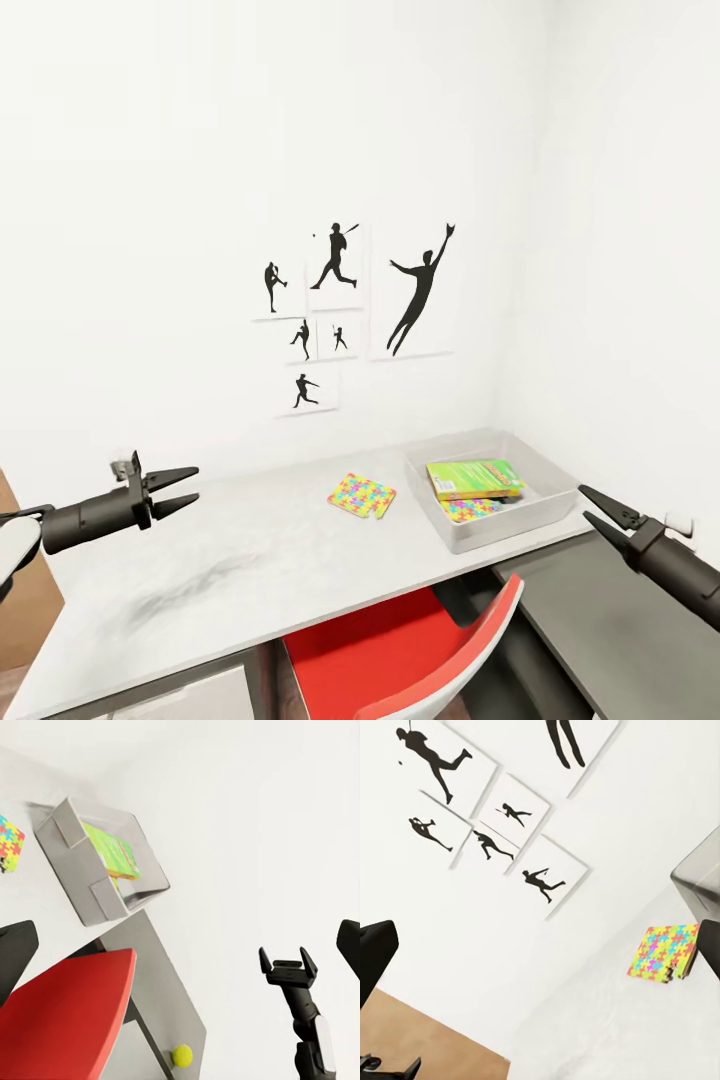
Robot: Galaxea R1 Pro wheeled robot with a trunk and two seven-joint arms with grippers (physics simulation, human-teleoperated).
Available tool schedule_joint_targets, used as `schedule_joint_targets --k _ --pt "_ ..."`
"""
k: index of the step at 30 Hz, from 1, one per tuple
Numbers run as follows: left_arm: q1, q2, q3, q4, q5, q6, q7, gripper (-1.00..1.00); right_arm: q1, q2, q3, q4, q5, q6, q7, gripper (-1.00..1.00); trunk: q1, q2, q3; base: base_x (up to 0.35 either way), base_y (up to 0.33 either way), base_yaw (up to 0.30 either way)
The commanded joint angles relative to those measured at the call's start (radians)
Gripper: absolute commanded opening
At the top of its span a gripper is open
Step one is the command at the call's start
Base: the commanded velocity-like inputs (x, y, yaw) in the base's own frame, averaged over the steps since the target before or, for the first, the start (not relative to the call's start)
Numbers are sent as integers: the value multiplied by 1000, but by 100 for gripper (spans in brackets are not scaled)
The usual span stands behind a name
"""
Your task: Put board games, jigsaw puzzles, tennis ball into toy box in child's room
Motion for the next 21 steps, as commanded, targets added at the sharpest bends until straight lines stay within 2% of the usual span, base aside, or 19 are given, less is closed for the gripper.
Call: schedule_joint_targets --k 1,8,21 --pt "0 0 -1 0 -2 3 -5 100 -1 0 0 0 2 -6 5 100 0 -1 0 0 0 1" --pt "0 0 -3 0 -2 3 -5 100 -1 -5 9 1 2 -68 7 100 0 -1 0 0 0 0" --pt "0 0 6 1 -4 3 -6 100 -1 -9 10 2 2 -71 4 100 0 -1 0 0 0 0"
